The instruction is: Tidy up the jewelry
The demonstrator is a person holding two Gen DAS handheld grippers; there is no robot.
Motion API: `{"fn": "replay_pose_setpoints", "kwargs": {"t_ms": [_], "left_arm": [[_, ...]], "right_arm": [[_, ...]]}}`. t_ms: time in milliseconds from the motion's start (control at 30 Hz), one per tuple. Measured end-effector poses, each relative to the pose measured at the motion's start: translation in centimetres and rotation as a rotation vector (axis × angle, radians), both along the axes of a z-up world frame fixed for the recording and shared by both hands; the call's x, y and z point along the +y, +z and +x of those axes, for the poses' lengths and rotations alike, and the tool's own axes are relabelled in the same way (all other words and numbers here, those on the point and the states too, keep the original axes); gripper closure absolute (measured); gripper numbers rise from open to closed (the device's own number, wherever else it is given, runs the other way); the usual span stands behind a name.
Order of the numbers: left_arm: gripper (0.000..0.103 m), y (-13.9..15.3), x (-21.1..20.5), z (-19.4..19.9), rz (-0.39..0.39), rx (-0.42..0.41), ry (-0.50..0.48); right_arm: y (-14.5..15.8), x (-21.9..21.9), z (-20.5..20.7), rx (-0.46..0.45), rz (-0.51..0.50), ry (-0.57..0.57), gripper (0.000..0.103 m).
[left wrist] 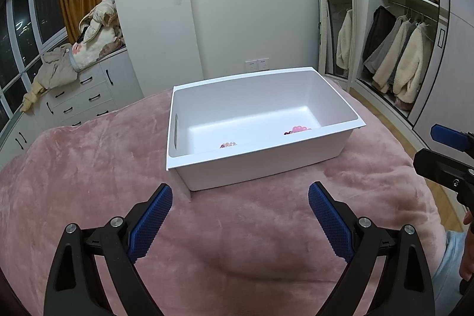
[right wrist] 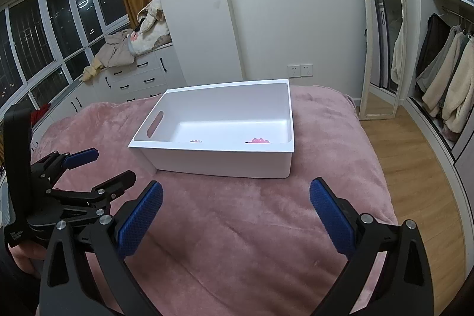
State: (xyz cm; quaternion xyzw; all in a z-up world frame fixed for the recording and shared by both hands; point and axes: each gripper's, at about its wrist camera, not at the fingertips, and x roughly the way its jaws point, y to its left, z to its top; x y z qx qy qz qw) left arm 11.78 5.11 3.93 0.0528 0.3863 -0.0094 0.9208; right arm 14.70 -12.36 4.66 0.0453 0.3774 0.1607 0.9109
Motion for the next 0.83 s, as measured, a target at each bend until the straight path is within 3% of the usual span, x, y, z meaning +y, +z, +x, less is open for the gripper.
{"fn": "replay_pose_setpoints", "kwargs": {"t_ms": [833], "left_arm": [[0.009, 0.13, 0.17, 0.03, -0.020, 0.003, 0.006]], "right_arm": [[0.20, 0.01, -0.19, 0.000, 0.001, -0.007, 0.005]]}}
